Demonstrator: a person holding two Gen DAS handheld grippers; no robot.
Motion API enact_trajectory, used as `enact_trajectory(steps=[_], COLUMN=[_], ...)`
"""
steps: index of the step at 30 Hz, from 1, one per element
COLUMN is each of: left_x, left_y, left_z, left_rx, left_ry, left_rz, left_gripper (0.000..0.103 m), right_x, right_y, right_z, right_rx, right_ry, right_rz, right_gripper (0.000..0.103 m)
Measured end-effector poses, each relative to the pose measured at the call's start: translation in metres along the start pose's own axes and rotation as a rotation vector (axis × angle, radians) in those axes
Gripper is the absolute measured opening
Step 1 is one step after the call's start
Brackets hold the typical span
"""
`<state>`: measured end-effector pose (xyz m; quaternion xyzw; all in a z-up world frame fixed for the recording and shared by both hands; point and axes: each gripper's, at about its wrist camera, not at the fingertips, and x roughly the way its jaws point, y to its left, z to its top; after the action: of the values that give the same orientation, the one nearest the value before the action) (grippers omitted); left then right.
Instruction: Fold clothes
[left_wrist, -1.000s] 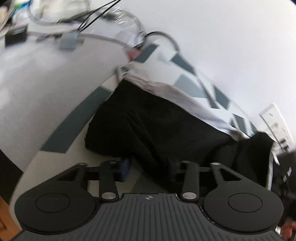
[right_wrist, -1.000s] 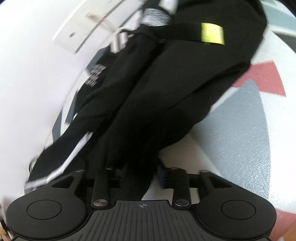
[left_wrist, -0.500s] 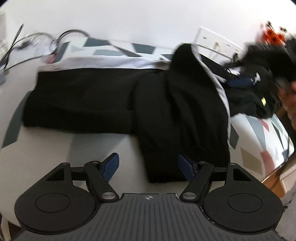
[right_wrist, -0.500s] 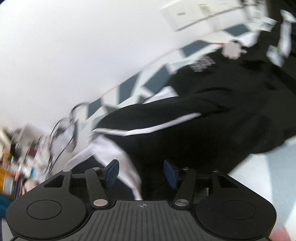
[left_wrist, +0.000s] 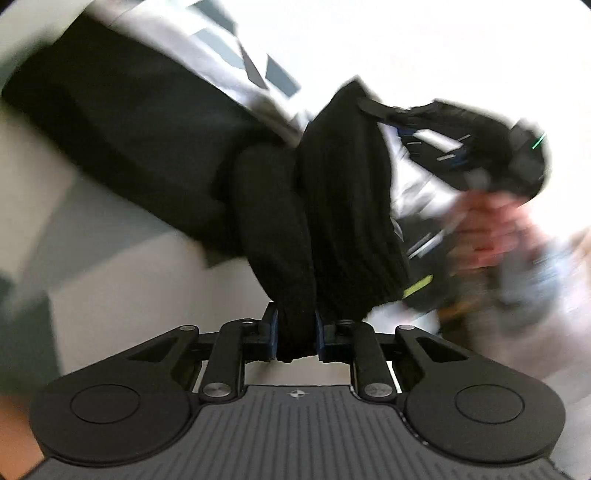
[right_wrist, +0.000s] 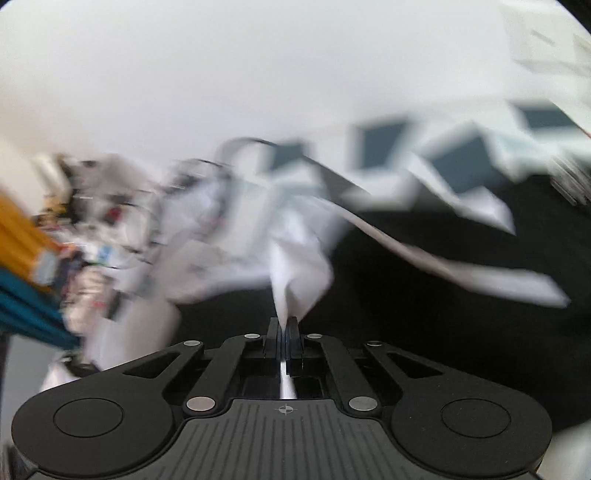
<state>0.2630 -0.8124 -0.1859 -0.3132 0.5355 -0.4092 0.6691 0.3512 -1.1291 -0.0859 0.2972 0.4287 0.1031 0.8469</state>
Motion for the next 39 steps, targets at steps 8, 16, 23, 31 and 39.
enact_trajectory(steps=[8,16,23,31,39], left_x=[-0.092,-0.057,-0.027,-0.029,-0.065], left_y=[0.025,0.021,0.017,0.0,-0.029], left_z=[0.03,0.036,0.041,0.056,0.082], left_rx=[-0.101,-0.026,0.039,0.097,0.105], left_ry=[-0.376,-0.34,-0.307,-0.344,-0.406], left_rz=[0.328,0.418,0.496,0.553,0.496], left_gripper=[0.071,0.074,0.072,0.021,0.006], right_x=[0.127,0.07,-0.034,-0.058,-0.04], right_y=[0.07,-0.021,-0.114,-0.194,-0.206], right_z=[0.055,0.028,-0.038,-0.073,-0.028], right_rx=[-0.021,0.181,0.41,0.756,0.753], right_ry=[0.071,0.02,-0.119,-0.279,-0.363], right_rz=[0.038,0.058,0.039,0.068,0.048], right_gripper=[0.051,0.05,0.053,0.048,0.006])
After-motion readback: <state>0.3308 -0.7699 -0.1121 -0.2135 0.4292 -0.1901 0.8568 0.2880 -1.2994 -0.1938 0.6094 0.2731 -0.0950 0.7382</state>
